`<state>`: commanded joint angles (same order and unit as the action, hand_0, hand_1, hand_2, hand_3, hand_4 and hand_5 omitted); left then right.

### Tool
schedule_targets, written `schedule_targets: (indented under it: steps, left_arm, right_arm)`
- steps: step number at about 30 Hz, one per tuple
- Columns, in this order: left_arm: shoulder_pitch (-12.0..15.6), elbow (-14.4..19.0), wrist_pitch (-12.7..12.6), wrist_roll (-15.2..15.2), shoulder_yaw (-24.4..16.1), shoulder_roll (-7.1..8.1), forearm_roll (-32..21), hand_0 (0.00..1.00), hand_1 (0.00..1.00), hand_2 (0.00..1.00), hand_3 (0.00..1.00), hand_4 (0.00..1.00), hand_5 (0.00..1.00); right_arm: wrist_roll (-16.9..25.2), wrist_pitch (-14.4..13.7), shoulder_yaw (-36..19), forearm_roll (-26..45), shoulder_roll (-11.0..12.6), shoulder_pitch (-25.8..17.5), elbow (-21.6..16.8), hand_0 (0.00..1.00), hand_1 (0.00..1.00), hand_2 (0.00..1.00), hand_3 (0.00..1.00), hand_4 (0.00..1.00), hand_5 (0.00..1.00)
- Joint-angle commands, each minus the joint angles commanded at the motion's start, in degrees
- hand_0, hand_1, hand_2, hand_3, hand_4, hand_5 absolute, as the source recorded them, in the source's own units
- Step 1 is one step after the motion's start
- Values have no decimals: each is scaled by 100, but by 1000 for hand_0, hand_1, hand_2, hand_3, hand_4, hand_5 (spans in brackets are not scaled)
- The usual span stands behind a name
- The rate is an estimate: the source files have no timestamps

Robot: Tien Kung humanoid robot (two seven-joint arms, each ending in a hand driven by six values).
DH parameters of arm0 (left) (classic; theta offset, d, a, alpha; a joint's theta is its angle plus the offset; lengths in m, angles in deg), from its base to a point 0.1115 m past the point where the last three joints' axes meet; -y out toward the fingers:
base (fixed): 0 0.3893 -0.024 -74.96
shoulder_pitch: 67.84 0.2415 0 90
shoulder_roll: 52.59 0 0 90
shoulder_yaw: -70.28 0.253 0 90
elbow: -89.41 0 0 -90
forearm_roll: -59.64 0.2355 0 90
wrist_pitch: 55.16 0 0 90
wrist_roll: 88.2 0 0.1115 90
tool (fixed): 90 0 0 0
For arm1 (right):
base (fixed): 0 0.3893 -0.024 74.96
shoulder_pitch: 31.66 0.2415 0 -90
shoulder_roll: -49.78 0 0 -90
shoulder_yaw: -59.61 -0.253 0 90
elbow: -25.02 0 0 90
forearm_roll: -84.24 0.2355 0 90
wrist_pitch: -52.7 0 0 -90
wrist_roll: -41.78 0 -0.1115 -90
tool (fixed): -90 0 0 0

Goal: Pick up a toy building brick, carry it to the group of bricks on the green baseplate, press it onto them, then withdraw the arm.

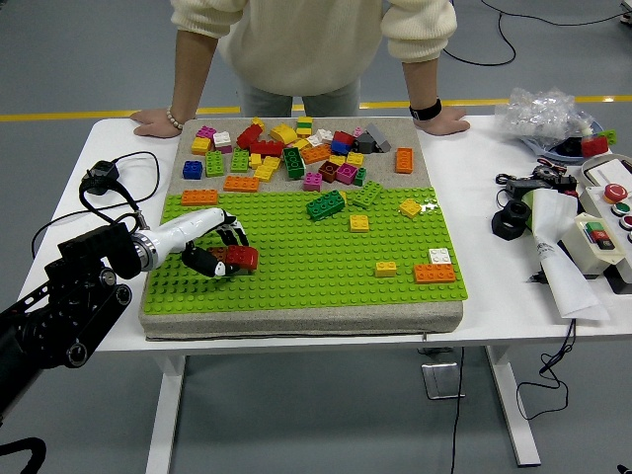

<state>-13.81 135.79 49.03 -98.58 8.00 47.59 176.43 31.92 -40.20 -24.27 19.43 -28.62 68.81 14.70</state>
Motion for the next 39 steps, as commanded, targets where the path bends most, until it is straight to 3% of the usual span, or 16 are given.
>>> schedule_targets:
  steps: [39]
  left_arm:
    - [-38,-67,30,41,-74,-33,8,834,709,570,553,824,128]
  right_arm:
    - [9,2,5,37,-9,2,0,781,703,738,678,943,685]
